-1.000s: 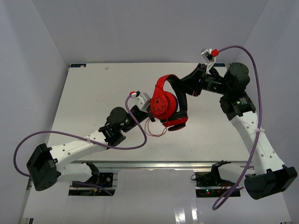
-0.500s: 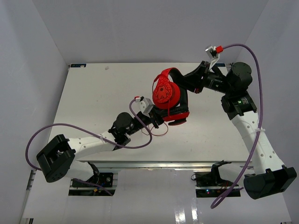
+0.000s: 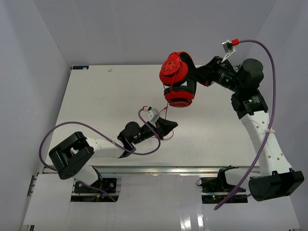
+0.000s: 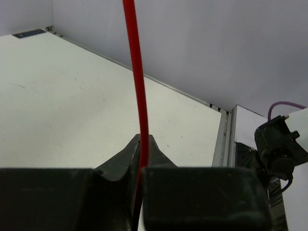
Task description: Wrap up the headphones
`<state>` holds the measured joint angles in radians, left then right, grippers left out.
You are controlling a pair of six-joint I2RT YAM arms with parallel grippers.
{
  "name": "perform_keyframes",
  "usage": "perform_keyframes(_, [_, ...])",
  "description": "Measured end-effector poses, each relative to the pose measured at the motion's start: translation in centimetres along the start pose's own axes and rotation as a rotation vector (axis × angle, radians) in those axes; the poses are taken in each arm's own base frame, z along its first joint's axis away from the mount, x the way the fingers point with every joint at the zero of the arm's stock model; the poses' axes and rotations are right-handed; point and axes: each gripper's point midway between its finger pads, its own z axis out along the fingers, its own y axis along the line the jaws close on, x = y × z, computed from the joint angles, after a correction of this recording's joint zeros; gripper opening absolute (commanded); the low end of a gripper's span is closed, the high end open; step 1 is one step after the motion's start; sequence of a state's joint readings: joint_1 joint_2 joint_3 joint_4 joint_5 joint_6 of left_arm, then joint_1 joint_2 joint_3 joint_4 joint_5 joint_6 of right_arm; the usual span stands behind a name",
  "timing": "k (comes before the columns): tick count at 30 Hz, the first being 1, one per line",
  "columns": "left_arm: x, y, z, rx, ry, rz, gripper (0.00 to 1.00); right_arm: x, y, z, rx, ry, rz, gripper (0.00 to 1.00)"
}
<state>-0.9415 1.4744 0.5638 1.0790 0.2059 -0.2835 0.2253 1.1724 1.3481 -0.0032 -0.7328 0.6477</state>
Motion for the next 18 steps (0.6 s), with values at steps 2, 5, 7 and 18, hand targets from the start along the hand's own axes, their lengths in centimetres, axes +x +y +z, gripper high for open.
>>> perform_keyframes(2, [1.4, 0.1, -0.4, -0.001, 0.025, -0.022, 0.05, -0.4, -1.2, 0.1, 0.062, -0.018, 0.042, 0.08])
perform_keyframes(5, [2.4, 0.1, -0.8, 0.003, 0.040, -0.047, 0.00, -0.9, -3.3, 0.1, 0.178, -0.044, 0.093, 0.08])
perform_keyframes(7, [2.4, -0.1, -0.9, 0.011, 0.036, -0.058, 0.00, -1.2, -5.1, -0.1, 0.271, -0.068, 0.119, 0.08])
perform_keyframes(18, [3.1, -1.4, -1.0, 0.043, 0.087, -0.077, 0.00, -0.9, -13.3, -2.9, 0.681, -0.163, 0.081, 0.08])
